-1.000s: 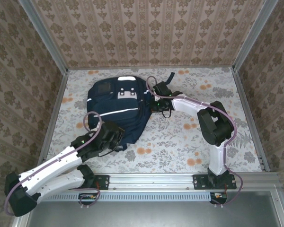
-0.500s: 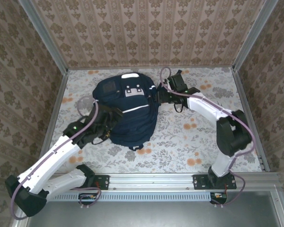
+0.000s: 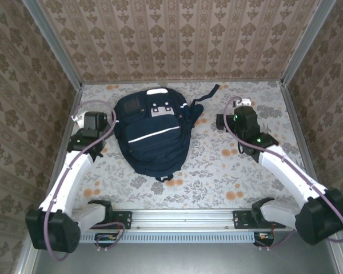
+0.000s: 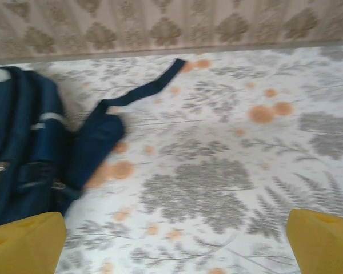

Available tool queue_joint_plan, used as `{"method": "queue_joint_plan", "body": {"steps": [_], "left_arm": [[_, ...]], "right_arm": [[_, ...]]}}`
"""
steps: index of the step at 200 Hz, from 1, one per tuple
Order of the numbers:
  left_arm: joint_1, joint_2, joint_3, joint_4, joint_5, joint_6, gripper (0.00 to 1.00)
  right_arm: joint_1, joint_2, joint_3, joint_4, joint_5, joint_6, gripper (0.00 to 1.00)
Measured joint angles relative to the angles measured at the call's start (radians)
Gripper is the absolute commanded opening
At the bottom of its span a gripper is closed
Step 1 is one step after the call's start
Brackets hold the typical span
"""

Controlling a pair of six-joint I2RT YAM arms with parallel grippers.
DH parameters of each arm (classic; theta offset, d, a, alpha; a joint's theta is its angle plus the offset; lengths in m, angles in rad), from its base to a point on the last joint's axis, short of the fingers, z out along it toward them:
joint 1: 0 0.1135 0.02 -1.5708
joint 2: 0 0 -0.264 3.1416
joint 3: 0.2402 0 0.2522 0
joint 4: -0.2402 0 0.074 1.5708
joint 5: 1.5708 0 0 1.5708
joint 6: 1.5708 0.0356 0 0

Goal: Pack the student bag
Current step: Reset both arms

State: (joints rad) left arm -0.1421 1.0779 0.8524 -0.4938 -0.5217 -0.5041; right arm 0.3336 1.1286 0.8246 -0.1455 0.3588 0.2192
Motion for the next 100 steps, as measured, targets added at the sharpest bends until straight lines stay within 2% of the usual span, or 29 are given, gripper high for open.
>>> {"method": "queue_joint_plan", "body": {"steps": [28, 61, 82, 100], "left_arm": [[0.110, 0.132, -0.145, 0.213, -0.017, 0.120, 1.00], [0.110, 0.229, -0.248, 0.480, 0.025, 0.271, 1.00], [0.110, 0.262, -0.330, 0.693, 0.068, 0.340, 1.00], [0.110, 0.316, -0.349, 0.809, 0.115, 0.384, 1.00]], "right_arm": [[-0.062, -0.041, -0.191, 0.169, 0.069, -0.085, 1.00], [-0.190, 0.043, -0.282, 0.320, 0.095, -0.114, 1.00], [-0.225, 0.134, -0.322, 0.465, 0.087, -0.134, 1.00], [-0.251, 0.223, -0.356, 0.593, 0.056, -0.137, 1.00]]}}
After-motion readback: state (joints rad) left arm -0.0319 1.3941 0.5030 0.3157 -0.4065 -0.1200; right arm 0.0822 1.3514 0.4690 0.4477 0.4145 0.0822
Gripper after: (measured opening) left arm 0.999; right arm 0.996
